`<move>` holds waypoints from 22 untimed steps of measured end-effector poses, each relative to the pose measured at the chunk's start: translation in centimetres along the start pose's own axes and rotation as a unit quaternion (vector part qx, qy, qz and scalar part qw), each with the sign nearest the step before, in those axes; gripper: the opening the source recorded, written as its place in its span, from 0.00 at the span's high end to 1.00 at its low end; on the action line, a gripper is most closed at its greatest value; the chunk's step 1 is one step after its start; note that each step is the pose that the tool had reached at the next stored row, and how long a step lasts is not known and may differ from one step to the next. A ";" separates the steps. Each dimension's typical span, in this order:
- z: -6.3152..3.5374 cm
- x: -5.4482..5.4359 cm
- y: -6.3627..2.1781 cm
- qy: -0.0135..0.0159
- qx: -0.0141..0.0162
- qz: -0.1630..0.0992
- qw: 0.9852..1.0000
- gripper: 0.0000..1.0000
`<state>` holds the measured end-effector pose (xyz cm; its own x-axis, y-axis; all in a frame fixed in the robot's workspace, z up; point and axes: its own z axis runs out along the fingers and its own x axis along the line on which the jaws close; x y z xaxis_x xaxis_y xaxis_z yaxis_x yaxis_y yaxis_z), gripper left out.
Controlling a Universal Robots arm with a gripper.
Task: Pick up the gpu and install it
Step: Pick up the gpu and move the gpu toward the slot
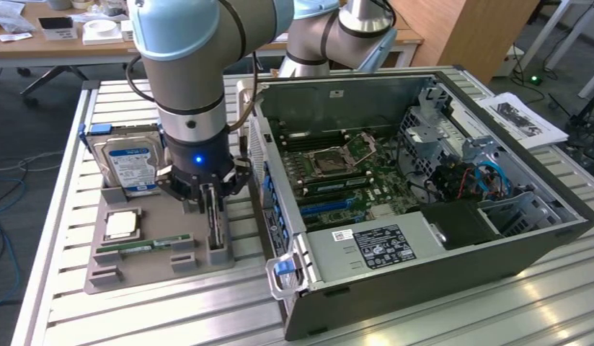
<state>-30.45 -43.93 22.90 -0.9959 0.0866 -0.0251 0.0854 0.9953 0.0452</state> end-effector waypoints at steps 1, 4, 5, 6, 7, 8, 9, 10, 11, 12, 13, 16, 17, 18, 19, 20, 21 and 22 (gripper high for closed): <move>0.00 0.0 0.00 0.000 0.000 0.000 1.000 0.64; 0.00 -0.1 0.00 0.000 0.000 0.000 1.000 0.64; 0.00 -0.1 0.00 0.000 0.000 0.000 1.000 0.64; 0.01 -0.1 0.00 0.000 0.000 0.000 1.000 0.64; 0.01 -0.1 0.00 0.000 0.000 0.000 1.000 0.64; 0.01 -0.1 0.00 0.000 0.000 0.000 1.000 0.64; 0.00 -0.1 0.01 0.000 0.000 0.000 1.000 0.64; 0.01 -0.1 0.02 0.000 0.000 0.000 1.000 0.64; 0.01 -0.1 0.02 0.000 0.000 0.000 1.000 0.64; 0.01 -0.1 0.02 0.000 0.000 0.000 1.000 0.64; 0.01 -0.1 0.02 0.000 0.000 0.000 1.000 0.64; 0.00 -0.1 0.03 0.000 0.000 0.000 1.000 0.64; -0.01 -0.1 0.03 0.000 0.000 0.000 1.000 0.64; -0.05 -0.1 0.03 0.000 0.000 0.000 1.000 0.64; -0.08 -0.1 0.03 0.000 0.000 0.000 1.000 0.64; -0.11 -0.1 0.03 0.000 0.000 0.000 1.000 0.64; -0.11 -0.1 0.03 0.000 0.000 0.000 1.000 0.64; -0.11 -0.1 0.03 0.000 0.000 0.000 1.000 0.64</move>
<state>-30.31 -43.92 23.02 -0.9959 0.0867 -0.0252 0.0855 0.9953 0.0453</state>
